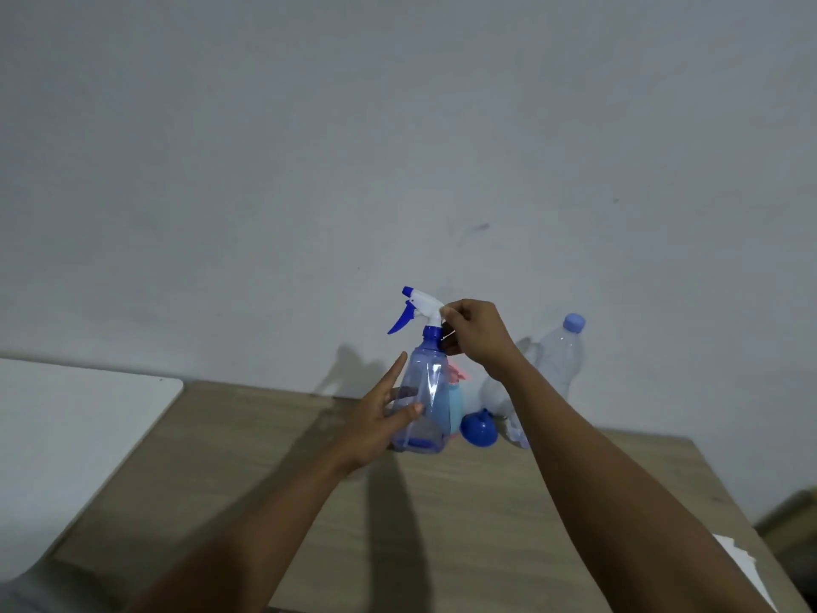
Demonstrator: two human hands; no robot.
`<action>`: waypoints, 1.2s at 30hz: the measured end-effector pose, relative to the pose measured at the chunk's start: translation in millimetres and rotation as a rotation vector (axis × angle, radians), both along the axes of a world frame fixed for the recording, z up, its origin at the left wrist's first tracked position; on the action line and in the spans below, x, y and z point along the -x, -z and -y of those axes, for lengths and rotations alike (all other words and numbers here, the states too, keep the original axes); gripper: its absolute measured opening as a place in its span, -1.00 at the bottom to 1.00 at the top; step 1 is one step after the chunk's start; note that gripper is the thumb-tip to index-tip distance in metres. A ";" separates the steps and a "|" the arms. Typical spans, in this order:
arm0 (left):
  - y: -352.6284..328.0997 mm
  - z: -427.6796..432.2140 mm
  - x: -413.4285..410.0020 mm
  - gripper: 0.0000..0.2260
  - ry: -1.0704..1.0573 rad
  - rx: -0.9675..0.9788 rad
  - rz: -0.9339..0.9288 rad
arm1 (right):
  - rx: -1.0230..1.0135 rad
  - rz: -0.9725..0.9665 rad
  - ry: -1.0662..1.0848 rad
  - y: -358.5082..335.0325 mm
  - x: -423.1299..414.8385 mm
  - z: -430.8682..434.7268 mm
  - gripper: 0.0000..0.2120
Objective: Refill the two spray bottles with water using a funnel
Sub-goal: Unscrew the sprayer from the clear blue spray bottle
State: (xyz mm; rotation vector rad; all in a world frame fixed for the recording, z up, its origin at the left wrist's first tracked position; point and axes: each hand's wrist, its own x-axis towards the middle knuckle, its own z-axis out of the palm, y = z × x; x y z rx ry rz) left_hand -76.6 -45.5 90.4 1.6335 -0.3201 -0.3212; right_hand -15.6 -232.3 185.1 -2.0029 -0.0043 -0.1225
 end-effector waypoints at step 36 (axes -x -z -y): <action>-95.3 40.2 88.7 -0.50 0.047 0.017 0.171 | -0.337 0.216 -0.158 -75.2 112.2 40.9 -0.84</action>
